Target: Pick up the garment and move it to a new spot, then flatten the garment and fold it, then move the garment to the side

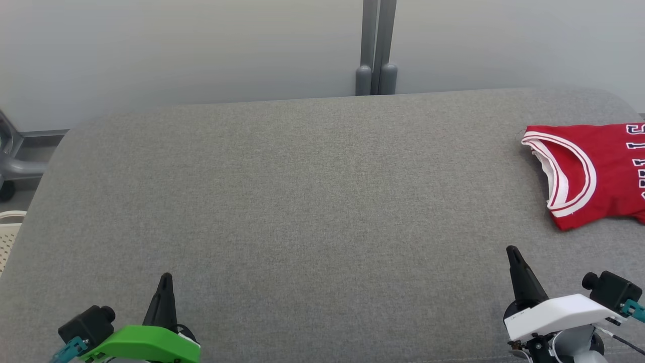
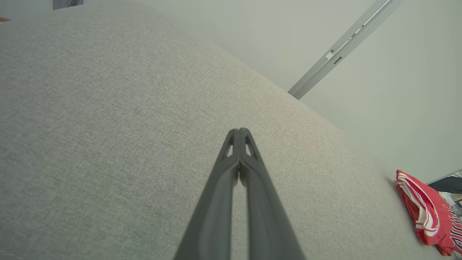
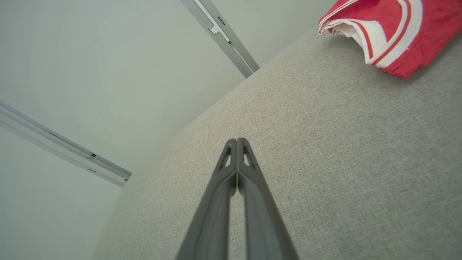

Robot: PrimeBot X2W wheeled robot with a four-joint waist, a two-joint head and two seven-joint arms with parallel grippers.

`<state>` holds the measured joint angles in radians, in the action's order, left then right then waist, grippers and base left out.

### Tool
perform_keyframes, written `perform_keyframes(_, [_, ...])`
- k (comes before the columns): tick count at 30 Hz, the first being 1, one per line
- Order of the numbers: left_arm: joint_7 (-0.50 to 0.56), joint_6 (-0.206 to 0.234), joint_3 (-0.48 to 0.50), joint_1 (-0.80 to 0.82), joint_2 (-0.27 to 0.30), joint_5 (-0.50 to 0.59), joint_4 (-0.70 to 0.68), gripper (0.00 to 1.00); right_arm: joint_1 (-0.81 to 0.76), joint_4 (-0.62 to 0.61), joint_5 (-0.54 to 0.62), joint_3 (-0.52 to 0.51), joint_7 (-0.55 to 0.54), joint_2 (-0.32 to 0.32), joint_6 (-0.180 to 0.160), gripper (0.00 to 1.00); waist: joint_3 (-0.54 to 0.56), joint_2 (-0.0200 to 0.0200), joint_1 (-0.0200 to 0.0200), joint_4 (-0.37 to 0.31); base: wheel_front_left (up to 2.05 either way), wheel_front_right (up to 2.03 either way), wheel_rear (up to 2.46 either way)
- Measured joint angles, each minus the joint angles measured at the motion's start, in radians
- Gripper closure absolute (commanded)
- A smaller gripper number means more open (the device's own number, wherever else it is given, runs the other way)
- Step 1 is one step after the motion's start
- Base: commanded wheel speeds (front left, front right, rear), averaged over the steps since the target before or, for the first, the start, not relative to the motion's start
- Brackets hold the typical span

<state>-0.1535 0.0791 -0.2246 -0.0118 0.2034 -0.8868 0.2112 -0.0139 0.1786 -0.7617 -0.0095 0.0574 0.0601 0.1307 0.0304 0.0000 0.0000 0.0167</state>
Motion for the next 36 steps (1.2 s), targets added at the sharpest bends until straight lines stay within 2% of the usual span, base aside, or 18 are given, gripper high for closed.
perform_keyframes(36, [0.091,-0.096,0.105,0.086,-0.069,-0.334,0.049,1.0,0.06,0.042,-0.4,-0.082,-0.096,0.01,0.0,1.0,-0.013,0.0,0.0,-0.006,0.0,0.0,0.0])
